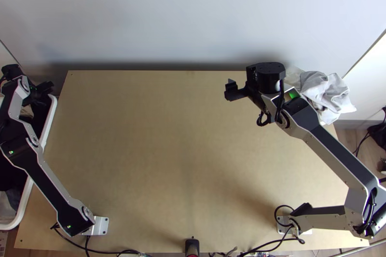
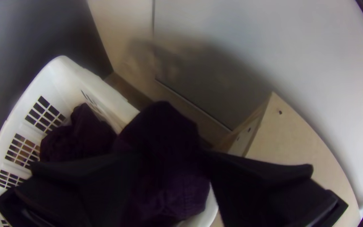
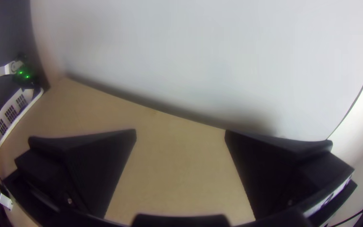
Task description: Fold the t-shirt
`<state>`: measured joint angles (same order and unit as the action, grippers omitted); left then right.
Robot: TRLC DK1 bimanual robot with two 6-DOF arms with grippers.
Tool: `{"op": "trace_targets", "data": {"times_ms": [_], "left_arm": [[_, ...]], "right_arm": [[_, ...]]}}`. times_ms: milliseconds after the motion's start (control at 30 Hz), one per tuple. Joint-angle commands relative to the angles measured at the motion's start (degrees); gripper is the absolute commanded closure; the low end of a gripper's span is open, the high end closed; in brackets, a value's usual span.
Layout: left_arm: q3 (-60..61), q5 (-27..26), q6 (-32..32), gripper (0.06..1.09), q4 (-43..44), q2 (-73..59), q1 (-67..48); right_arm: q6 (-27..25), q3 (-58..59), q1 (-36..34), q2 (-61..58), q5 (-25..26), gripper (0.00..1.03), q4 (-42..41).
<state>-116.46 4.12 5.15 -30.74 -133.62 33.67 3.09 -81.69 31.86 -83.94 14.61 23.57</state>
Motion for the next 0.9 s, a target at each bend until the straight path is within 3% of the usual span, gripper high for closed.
{"op": "trace_targets", "data": {"times_ms": [0, 400, 667, 867], "left_arm": [[-2.10, 1.68, 1.71, 1.04, -1.87, -1.64, -0.10], [-2.54, 0.89, 0.57, 1.04, -4.06, 3.02, -0.01], [-2.28, -12.65, 4.96, 1.04, -14.87, 14.88, -0.89], [3.00, -16.95, 6.01, 1.04, -17.42, 26.75, -3.17]], "right_arm": [[-0.19, 0.04, 0.05, 0.36, 0.59, 0.05, 0.16], [-1.16, 0.48, -0.04, 1.24, 1.91, 0.05, 0.16], [-1.16, 1.09, -0.04, 1.24, 2.09, 0.05, -0.19], [-1.25, 2.33, -0.13, 1.94, 2.53, 0.05, -0.55]]}}
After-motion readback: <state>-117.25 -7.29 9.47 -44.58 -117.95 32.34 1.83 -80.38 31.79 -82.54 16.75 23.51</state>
